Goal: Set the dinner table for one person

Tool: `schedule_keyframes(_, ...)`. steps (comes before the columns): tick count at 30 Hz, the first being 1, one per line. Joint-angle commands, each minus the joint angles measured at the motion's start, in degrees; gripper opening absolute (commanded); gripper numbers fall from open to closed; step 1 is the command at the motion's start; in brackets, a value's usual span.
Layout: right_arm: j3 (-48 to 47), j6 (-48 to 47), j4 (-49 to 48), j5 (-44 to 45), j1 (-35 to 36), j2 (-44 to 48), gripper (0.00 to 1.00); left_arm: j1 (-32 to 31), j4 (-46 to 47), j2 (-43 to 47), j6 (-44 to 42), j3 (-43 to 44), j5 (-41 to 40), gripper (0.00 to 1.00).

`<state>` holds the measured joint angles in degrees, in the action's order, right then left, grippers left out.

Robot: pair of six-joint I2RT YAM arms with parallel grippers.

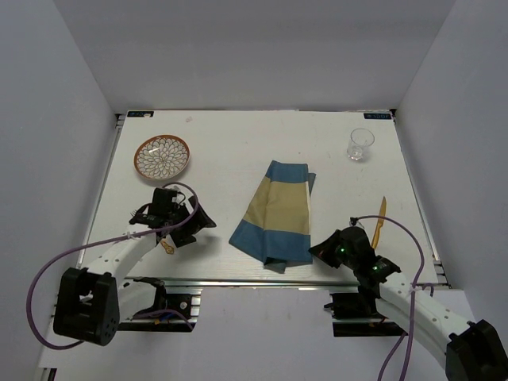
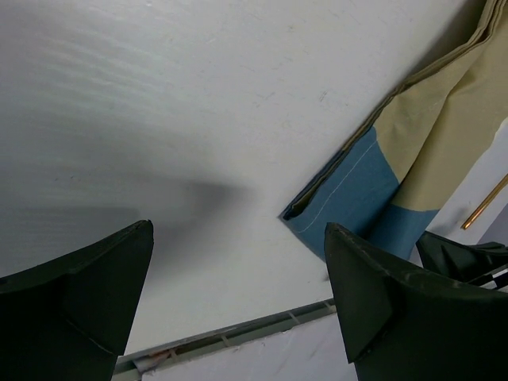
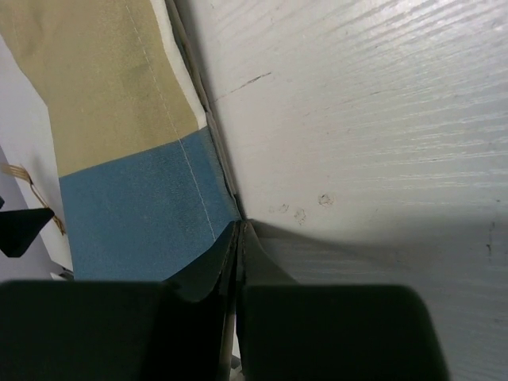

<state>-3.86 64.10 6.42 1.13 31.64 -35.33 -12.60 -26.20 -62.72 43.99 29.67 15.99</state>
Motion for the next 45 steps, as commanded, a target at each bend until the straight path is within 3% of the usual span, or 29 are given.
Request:
schedule_keyframes(1,0.3,-3.9,1.9,2.4,0.4,0.5,0.00,-1.0,6.3,-4.2,-1.6,-0.8,3.6,0.97)
schedule_keyframes(11,-2.3,-7.7,0.0,-0.6,0.3,9.0,0.00,-8.4,11.8,-14.7,-4.5,2.8,6.3,0.89)
schedule_keyframes(21,-3.7,-8.3,-0.8,-4.3,0.3,9.5,0.00,-16.8,13.2,-25.6,-4.7,7.2,3.5,0.62)
schedule_keyframes(23,-3.9,-8.4,-0.5,-4.2,0.3,9.8,0.00,-17.9,12.8,-27.7,-4.3,7.9,1.9,0.45)
schedule_keyframes(24,-4.0,-8.5,-0.4,-4.2,0.3,10.0,0.00,-18.7,12.6,-28.4,-4.3,8.7,1.2,0.25)
schedule_keyframes(26,-4.4,-8.7,0.1,-4.3,0.3,10.1,0.00,-19.3,10.7,-30.3,-4.0,9.9,-1.1,0.02)
schedule_keyframes(31,-5.5,-9.4,0.8,-3.9,0.1,10.0,0.00,-19.8,12.5,-29.7,-3.9,11.6,0.7,0.00)
schedule_keyframes(35,-9.2,-11.2,0.5,-3.2,-0.2,8.2,0.00,-19.8,13.9,-23.5,-2.6,13.3,1.8,0.00)
schedule_keyframes(38,-15.6,-14.1,4.9,3.3,0.0,5.9,0.00,-19.8,6.6,-16.3,-0.6,20.0,-6.9,0.00)
schedule_keyframes(42,-32.1,-15.8,20.2,15.7,-0.1,3.1,0.00,-19.8,-11.1,-8.6,5.2,31.2,-24.9,0.00)
schedule_keyframes(45,-40.6,-17.6,27.2,21.1,-0.1,3.1,0.00,-19.8,-19.4,-2.4,8.7,36.2,-32.7,0.00)
